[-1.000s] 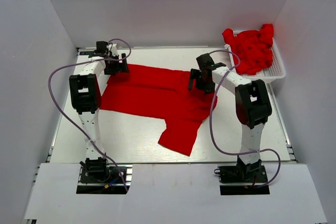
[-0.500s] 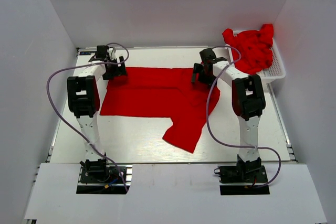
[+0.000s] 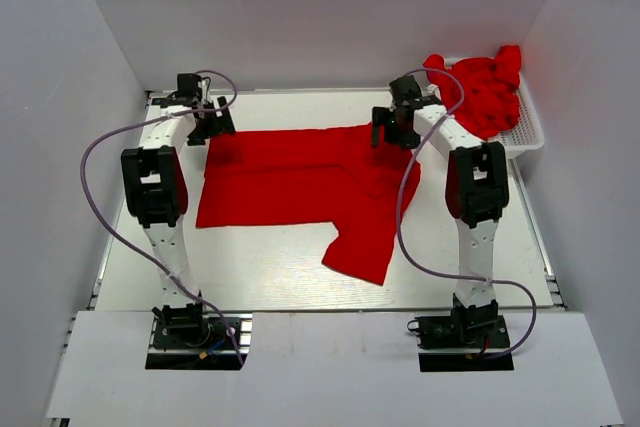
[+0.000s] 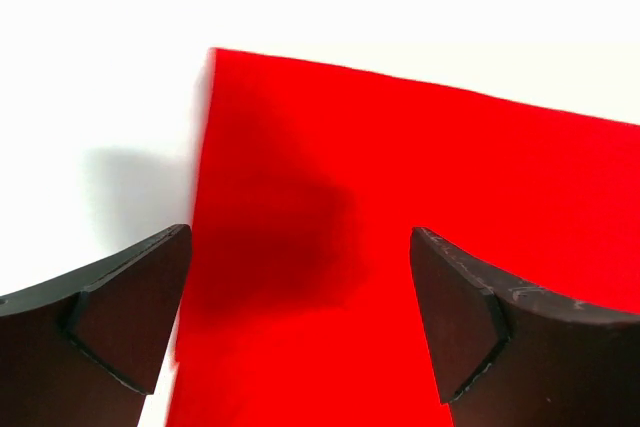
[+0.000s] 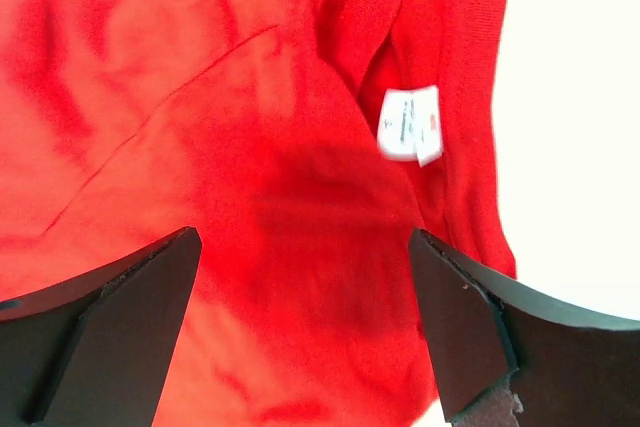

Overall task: Fold and stack the t-shirts
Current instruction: Fold the flattened tshirt in 1/3 of the way, then grap the side of the flattened tshirt closest away from the robot with both arms

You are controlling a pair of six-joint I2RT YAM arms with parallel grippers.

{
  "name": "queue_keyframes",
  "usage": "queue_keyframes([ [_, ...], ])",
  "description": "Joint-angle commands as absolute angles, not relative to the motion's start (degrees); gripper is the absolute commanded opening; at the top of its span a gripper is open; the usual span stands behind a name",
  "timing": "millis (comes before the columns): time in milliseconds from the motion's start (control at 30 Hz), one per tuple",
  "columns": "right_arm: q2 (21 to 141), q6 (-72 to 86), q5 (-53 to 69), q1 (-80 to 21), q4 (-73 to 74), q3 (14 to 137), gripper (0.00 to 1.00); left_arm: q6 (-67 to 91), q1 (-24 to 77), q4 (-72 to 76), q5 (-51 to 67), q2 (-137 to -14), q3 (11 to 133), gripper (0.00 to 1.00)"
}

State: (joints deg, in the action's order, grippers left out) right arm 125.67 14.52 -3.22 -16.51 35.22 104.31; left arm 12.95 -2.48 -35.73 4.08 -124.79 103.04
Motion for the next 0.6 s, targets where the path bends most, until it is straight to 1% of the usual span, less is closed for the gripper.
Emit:
queue_keyframes([
  [0,114.97,12.22,-2.91,-16.7,36.12,104.51,0.9,14.23,-2.81,-41.55,-0.87,-114.45,103.37,1.0],
  [100,107.95,12.65,-1.58,-17.4,38.14,95.66,0.9,20.72,-3.34,-47.17,-3.86,-106.98,96.61,1.0],
  [133,106.28,12.48,-1.58,-18.45,37.36,91.01,0.9,22.74,-3.34,-47.98,-4.91,-104.87,90.94,1.0],
  [167,100.95,11.96,-1.84,-19.68,37.53,88.62,0.9,25.03,-3.34,-47.99,-4.92,-100.33,87.92,1.0],
  [200,98.98,11.61,-2.02,-20.21,36.66,83.55,0.9,25.66,-3.34,-47.99,-4.92,-97.93,84.85,1.0],
  [233,95.4,11.25,-1.76,-21.43,36.3,80.97,0.9,26.71,-3.34,-47.99,-4.92,-95.74,79.59,1.0],
  [267,93.8,10.64,-2.19,-23.19,35.95,74.94,0.9,27.76,-3.34,-48.77,-4.92,-93.45,77.11,1.0],
  [300,90.91,10.11,-3.15,-23.99,35.77,73.06,0.9,30.12,-3.34,-48.78,-5.7,-88.82,71.51,1.0],
  [333,88.36,9.76,-1.86,-24.95,35.77,71.56,0.9,31.02,-2.82,-48.78,-5.71,-86.42,68.5,1.0],
  [367,87.11,9.58,-1.85,-27.83,35.77,67.19,0.9,31.03,-2.81,-47.65,-4.84,-84.13,65.42,1.0],
  [400,83.71,8.54,-1.06,-28.91,35.42,65.76,0.9,32.59,-2.81,-47.11,-4.22,-82.2,60.0,1.0],
  [433,82.54,8.44,-0.97,-31.0,34.55,64.26,0.9,33.3,-2.81,-46.15,-4.22,-80.44,57.51,1.0],
  [467,81.49,8.26,-1.14,-32.94,32.8,59.11,0.9,33.83,-2.81,-45.53,-3.61,-77.64,55.22,1.0],
  [500,79.39,7.39,-0.62,-33.74,31.91,57.76,0.9,34.36,-3.42,-44.66,-2.91,-76.65,51.28,1.0],
  [567,77.17,6.77,1.3,-37.34,30.07,54.06,0.9,35.06,-3.43,-41.33,-1.76,-75.24,48.35,1.0],
])
